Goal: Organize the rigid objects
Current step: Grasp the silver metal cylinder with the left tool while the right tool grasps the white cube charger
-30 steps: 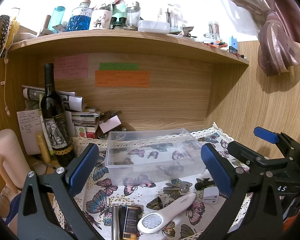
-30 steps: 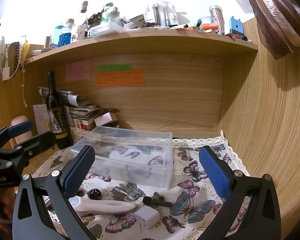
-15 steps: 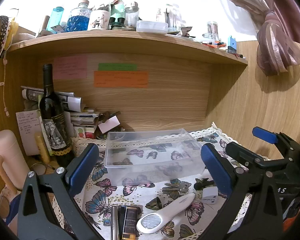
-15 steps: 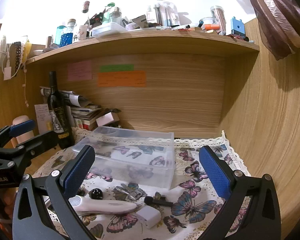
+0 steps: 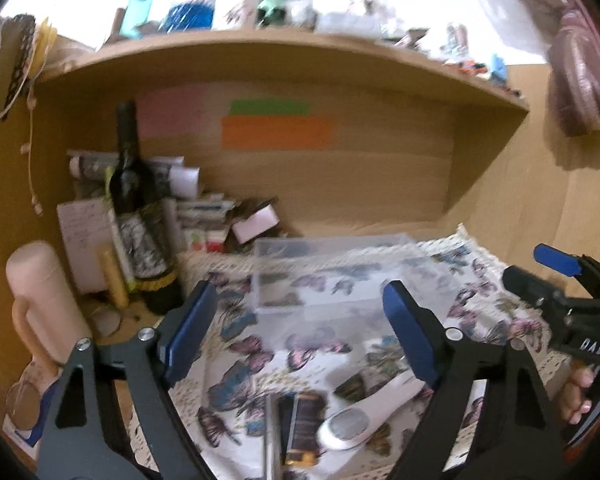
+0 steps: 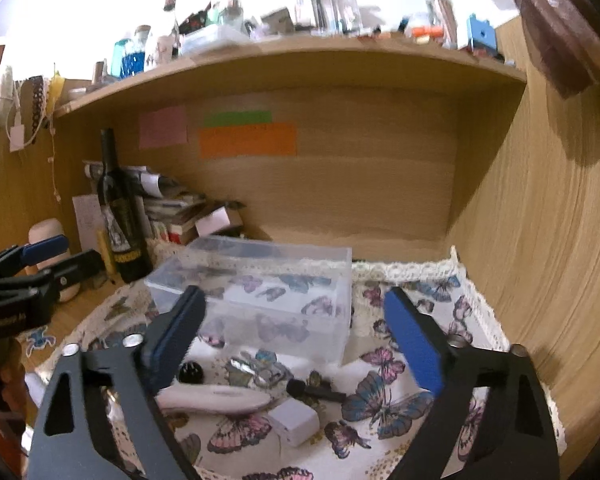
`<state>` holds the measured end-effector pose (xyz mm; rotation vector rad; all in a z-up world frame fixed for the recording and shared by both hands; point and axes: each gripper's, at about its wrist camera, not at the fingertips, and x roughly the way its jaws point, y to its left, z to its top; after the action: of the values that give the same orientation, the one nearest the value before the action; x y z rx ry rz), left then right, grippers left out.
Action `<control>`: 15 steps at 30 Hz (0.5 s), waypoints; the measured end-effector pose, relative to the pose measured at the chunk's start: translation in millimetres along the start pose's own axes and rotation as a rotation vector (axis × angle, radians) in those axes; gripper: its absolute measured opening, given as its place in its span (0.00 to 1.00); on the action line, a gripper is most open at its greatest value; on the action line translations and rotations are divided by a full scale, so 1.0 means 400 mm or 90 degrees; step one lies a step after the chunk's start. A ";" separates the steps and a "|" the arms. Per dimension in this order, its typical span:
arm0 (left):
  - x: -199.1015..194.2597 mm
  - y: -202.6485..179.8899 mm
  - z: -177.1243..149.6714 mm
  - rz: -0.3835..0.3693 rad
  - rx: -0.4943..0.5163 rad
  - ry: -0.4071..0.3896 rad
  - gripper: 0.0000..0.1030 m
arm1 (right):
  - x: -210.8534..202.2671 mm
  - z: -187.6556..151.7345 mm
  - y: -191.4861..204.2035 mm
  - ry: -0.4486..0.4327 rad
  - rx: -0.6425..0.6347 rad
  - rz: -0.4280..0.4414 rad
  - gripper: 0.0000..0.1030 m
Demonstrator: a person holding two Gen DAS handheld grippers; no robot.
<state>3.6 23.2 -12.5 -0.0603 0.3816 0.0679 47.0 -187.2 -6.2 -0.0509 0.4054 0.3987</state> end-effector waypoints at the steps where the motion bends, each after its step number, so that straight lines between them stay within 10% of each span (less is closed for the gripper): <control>1: 0.006 0.010 -0.006 0.004 -0.004 0.010 0.81 | 0.004 -0.004 -0.004 0.007 0.002 0.002 0.77; 15: 0.081 0.101 -0.173 0.013 -0.035 0.206 0.50 | 0.075 -0.096 -0.021 0.128 0.005 0.018 0.62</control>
<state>4.8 60.1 -90.5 -0.1227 0.7041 0.0889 61.1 -188.8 -53.6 -0.0780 0.6069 0.4207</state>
